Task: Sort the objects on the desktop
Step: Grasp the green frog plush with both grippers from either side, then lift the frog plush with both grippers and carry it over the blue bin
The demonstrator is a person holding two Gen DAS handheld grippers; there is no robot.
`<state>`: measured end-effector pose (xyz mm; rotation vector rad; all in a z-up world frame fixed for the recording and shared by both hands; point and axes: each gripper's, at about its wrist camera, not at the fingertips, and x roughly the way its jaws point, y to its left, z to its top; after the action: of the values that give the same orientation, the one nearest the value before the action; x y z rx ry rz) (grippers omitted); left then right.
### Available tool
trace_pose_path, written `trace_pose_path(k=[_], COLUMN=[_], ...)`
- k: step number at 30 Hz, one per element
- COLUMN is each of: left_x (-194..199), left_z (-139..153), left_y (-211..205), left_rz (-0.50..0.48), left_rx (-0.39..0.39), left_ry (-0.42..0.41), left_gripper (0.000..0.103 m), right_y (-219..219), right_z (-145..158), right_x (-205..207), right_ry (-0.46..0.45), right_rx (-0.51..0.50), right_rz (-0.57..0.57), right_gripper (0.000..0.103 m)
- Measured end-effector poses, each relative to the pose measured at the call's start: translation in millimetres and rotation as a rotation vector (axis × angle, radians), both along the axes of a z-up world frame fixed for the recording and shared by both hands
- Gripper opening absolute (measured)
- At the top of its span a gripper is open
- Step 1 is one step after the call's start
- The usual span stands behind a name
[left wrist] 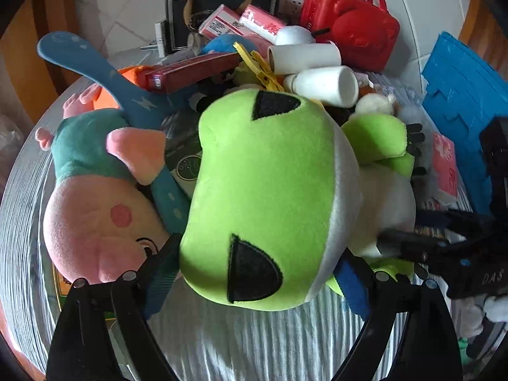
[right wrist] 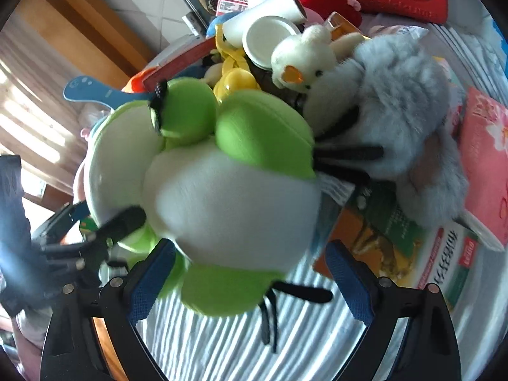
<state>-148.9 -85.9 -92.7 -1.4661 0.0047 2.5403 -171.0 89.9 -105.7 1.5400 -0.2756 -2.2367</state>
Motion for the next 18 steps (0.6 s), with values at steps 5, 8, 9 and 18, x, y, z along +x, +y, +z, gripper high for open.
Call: trace_pose_path(k=[5,8,9,18], left_x=[-3.2,4.7,7.2,31.4], left_z=[-4.1,6.6,10.5,68.7], left_y=[10.7,13.3,13.8,17.7], left_rz=[-0.038,-0.046,-0.047,-0.014], left_rx=[-0.05,-0.048,-0.049,0.003], left_ry=[0.018,0.053,0.062,0.198], left_gripper=[0.085,0.076,0.075,0.075], right_y=[-10.4,-10.4,-9.0,6.9], right_z=[-4.9,8.0,11.4,73.4], right_x=[-10.4,-1.1,0.5,22.4], right_ry=[0.001,0.051,0.063,0.208], right_rx=[0.017,0.06,0.067,0.075], right_rz=[0.01,0.034,0.048,0.075], right_gripper=[0.081,0.069,0.067,0.066])
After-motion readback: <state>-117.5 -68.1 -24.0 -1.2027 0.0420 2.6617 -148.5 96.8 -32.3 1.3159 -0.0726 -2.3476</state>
